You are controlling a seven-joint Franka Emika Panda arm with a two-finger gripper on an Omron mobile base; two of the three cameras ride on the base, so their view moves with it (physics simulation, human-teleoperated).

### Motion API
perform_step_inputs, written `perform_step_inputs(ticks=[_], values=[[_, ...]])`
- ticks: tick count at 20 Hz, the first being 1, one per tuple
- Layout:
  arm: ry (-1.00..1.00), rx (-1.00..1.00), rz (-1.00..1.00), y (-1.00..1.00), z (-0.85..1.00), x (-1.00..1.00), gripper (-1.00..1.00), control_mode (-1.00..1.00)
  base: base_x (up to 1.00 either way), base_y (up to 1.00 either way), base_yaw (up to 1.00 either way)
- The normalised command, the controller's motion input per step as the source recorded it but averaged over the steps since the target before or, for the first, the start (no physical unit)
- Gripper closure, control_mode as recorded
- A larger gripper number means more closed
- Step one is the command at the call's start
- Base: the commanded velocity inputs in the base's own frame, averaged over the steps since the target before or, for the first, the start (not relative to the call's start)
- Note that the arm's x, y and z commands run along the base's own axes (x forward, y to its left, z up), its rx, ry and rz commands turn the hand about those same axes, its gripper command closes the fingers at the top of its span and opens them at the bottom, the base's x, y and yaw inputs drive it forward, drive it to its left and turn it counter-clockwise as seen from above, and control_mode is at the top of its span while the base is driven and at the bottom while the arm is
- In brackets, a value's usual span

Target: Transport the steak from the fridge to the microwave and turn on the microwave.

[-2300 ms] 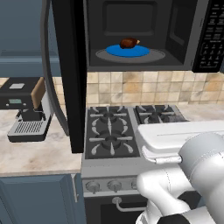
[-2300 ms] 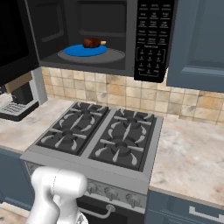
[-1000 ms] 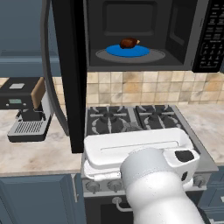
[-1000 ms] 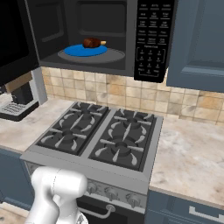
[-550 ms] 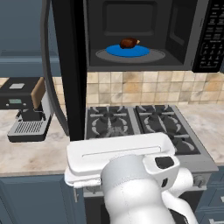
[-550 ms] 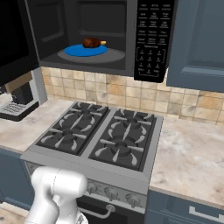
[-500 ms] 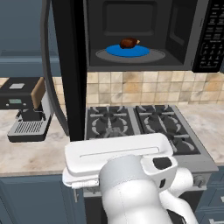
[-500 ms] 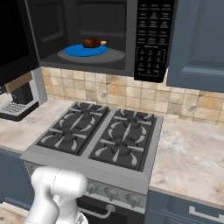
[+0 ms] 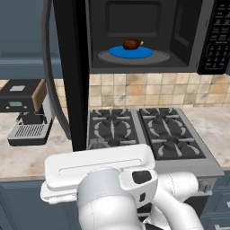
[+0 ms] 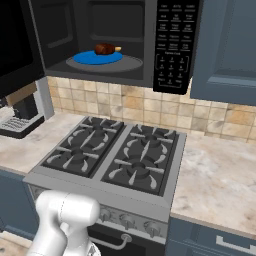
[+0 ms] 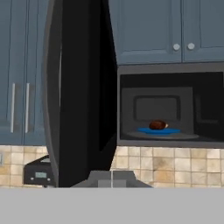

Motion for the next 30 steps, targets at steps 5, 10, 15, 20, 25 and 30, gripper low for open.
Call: perform_step_inputs(ticks=[5,10,15,20,25,30], values=[[0.00,0.00,0.00,0.25,-0.05,0.00,1.00,-1.00,0.00,0.00,0.00],[0.00,0.00,0.00,0.23,-0.03,0.00,1.00,-1.00,0.00,0.00,0.00],[0.01,-0.02,0.00,0.23,-0.15,0.17,1.00,-1.00,0.00,0.00,0.00],[0.00,-0.08,-0.05,0.09,-0.09,0.26,1.00,-1.00,0.00,0.00,0.00],[0.00,-0.03,-0.17,0.26,-0.20,0.36,1.00,-1.00,0.00,0.00,0.00],[0.00,-0.02,-0.17,0.19,-0.19,0.43,1.00,-1.00,0.00,0.00,0.00]])
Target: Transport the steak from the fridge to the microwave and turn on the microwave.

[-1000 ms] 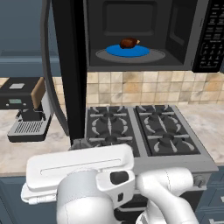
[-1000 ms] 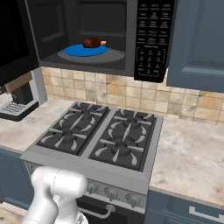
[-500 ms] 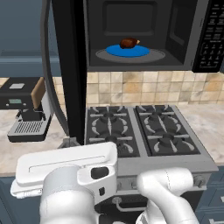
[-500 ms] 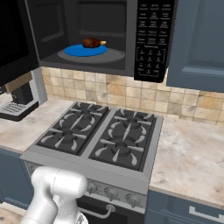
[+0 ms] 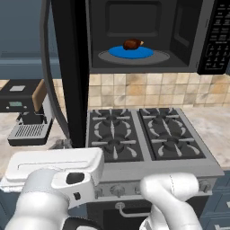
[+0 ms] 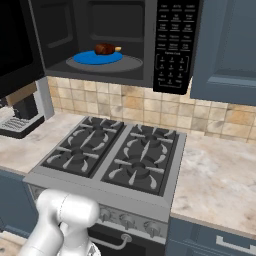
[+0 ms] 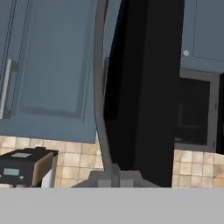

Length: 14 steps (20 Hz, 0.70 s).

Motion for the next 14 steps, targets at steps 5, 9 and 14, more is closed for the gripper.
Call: perform_step_inputs(ticks=[5,9,14], values=[[0.00,-0.03,-0.15,0.36,-0.09,0.18,1.00,-1.00,0.00,0.00,0.00],[0.00,-0.03,-0.15,0.43,-0.12,0.17,1.00,-1.00,0.00,0.00,0.00],[0.00,-0.02,-0.14,0.39,-0.14,0.23,1.00,-1.00,0.00,0.00,0.00]])
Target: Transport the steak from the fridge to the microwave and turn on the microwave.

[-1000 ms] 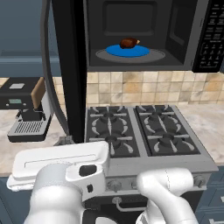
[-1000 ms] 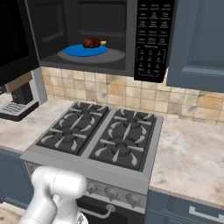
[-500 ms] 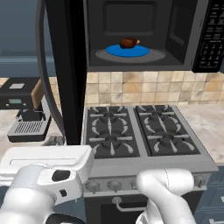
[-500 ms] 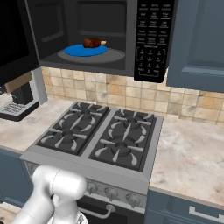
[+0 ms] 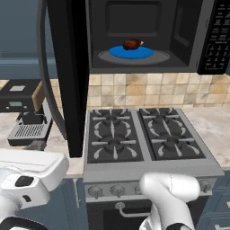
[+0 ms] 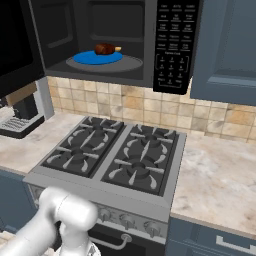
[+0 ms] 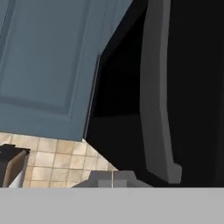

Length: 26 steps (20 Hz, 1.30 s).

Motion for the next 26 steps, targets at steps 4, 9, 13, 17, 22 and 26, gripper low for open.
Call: perform_step_inputs(ticks=[4,9,13,17,22,26], values=[[0.00,-0.02,-0.17,0.25,-0.18,0.44,1.00,-1.00,0.00,0.00,0.00],[-0.01,-0.04,-0.16,0.15,-0.25,0.52,1.00,-1.00,0.00,0.00,0.00],[-0.03,-0.07,-0.14,0.19,-0.28,0.51,1.00,-1.00,0.00,0.00,0.00],[-0.05,-0.07,-0.13,0.21,-0.19,0.52,1.00,-1.00,0.00,0.00,0.00],[-0.07,-0.05,-0.16,0.15,-0.07,0.49,1.00,-1.00,0.00,0.00,0.00],[-0.04,-0.01,-0.18,0.03,-0.03,0.40,1.00,-1.00,0.00,0.00,0.00]])
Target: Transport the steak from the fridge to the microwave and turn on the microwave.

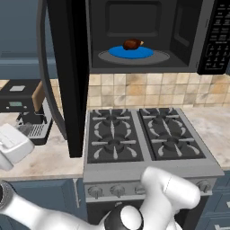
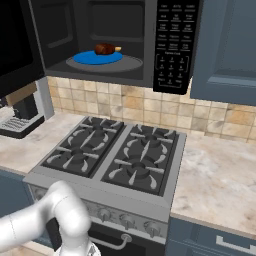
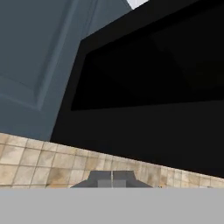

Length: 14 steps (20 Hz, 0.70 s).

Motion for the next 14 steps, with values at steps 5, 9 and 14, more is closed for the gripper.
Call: perform_step_inputs(ticks=[5,9,14], values=[[-0.01,0.00,-0.15,0.00,0.00,0.23,1.00,-1.00,0.00,0.00,0.00],[0.00,0.00,-0.08,-0.10,0.04,0.03,1.00,-1.00,0.00,0.00,0.00],[-0.01,0.00,-0.06,-0.22,0.06,0.00,1.00,-1.00,0.00,0.00,0.00]])
